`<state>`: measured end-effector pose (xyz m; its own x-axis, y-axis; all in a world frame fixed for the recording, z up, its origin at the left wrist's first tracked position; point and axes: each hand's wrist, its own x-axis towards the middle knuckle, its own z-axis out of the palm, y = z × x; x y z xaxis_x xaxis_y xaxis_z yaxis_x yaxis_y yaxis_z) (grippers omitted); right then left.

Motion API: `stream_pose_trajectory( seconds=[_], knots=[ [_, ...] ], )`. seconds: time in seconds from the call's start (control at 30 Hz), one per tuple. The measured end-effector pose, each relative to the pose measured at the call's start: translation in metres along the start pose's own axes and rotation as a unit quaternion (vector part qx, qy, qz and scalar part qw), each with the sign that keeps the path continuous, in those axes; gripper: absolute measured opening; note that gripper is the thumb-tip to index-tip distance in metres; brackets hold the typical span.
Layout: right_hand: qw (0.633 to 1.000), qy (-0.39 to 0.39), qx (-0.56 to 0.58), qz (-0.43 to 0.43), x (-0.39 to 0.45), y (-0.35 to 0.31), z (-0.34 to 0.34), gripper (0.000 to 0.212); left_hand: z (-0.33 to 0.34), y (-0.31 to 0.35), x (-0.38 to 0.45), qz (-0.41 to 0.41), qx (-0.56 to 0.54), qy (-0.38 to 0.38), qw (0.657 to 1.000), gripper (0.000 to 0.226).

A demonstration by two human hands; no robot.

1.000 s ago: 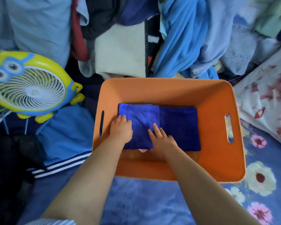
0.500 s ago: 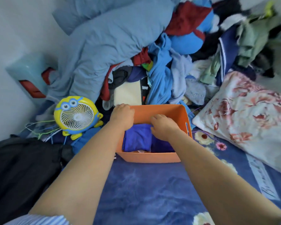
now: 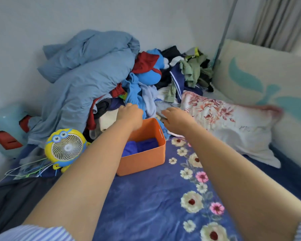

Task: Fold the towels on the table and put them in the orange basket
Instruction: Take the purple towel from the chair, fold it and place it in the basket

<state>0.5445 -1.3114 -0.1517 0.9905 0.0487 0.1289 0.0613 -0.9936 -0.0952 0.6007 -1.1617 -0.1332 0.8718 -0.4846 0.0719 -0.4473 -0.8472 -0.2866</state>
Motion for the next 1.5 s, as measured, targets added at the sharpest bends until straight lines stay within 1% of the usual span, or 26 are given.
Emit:
stream_pose_trajectory(
  seconds=[0.13, 0.2, 0.23, 0.3, 0.43, 0.47, 0.57, 0.63, 0.7, 0.8, 0.97, 1.0, 1.07, 1.13, 1.23, 1.3, 1.43, 1.5],
  knots=[
    [0.995, 0.053, -0.003, 0.085, -0.073, 0.018, -0.032, 0.036, -0.028, 0.055, -0.027, 0.072, -0.019, 0.028, 0.997, 0.032],
    [0.986, 0.085, -0.003, 0.144, -0.128, 0.024, -0.045, 0.038, -0.038, 0.092, -0.047, 0.125, -0.042, 0.046, 0.99, 0.032],
    [0.983, 0.098, -0.002, 0.157, -0.141, 0.026, -0.049, 0.038, -0.042, 0.103, -0.053, 0.137, -0.048, 0.048, 0.988, 0.033],
    [0.969, 0.104, -0.015, 0.222, -0.199, 0.029, -0.056, 0.038, -0.052, 0.143, -0.08, 0.196, -0.055, 0.056, 0.977, 0.034],
    [0.927, 0.103, -0.02, 0.361, -0.322, 0.038, -0.066, 0.035, -0.077, 0.231, -0.143, 0.323, -0.072, 0.061, 0.942, 0.036],
    [0.921, 0.104, -0.02, 0.374, -0.339, 0.04, -0.067, 0.035, -0.078, 0.243, -0.152, 0.338, -0.073, 0.059, 0.936, 0.036],
    [0.87, 0.118, -0.055, 0.475, -0.45, 0.048, -0.088, 0.035, -0.111, 0.321, -0.218, 0.436, -0.091, 0.085, 0.892, 0.035],
    [0.85, 0.116, -0.071, 0.509, -0.498, 0.05, -0.099, 0.035, -0.127, 0.353, -0.248, 0.476, -0.107, 0.103, 0.867, 0.035],
    [0.818, 0.109, -0.082, 0.559, -0.562, 0.046, -0.109, 0.035, -0.147, 0.396, -0.292, 0.528, -0.109, 0.119, 0.834, 0.034],
    [0.769, 0.136, -0.094, 0.618, -0.653, 0.042, -0.123, 0.036, -0.176, 0.459, -0.354, 0.583, -0.113, 0.143, 0.792, 0.032],
    [0.711, 0.149, -0.094, 0.68, -0.798, 0.043, -0.146, 0.038, -0.219, 0.556, -0.456, 0.644, -0.132, 0.169, 0.734, 0.033],
    [0.713, 0.16, -0.088, 0.677, -0.809, 0.045, -0.145, 0.037, -0.22, 0.563, -0.46, 0.649, -0.134, 0.166, 0.731, 0.032],
    [0.703, 0.169, -0.082, 0.686, -0.856, 0.049, -0.152, 0.036, -0.231, 0.596, -0.489, 0.662, -0.148, 0.157, 0.718, 0.031],
    [0.681, 0.17, -0.083, 0.708, -0.913, 0.054, -0.155, 0.035, -0.244, 0.636, -0.523, 0.676, -0.163, 0.145, 0.704, 0.03],
    [0.629, 0.181, -0.081, 0.751, -0.988, 0.062, -0.16, 0.035, -0.259, 0.685, -0.565, 0.697, -0.179, 0.141, 0.68, 0.029],
    [0.603, 0.186, -0.088, 0.77, -1.03, 0.068, -0.163, 0.035, -0.267, 0.717, -0.59, 0.709, -0.182, 0.133, 0.669, 0.028],
    [0.568, 0.191, -0.09, 0.795, -1.092, 0.091, -0.166, 0.034, -0.286, 0.774, -0.628, 0.725, -0.179, 0.12, 0.654, 0.028],
    [0.56, 0.189, -0.092, 0.801, -1.115, 0.109, -0.167, 0.034, -0.296, 0.803, -0.639, 0.731, -0.182, 0.111, 0.649, 0.029]
  ],
)
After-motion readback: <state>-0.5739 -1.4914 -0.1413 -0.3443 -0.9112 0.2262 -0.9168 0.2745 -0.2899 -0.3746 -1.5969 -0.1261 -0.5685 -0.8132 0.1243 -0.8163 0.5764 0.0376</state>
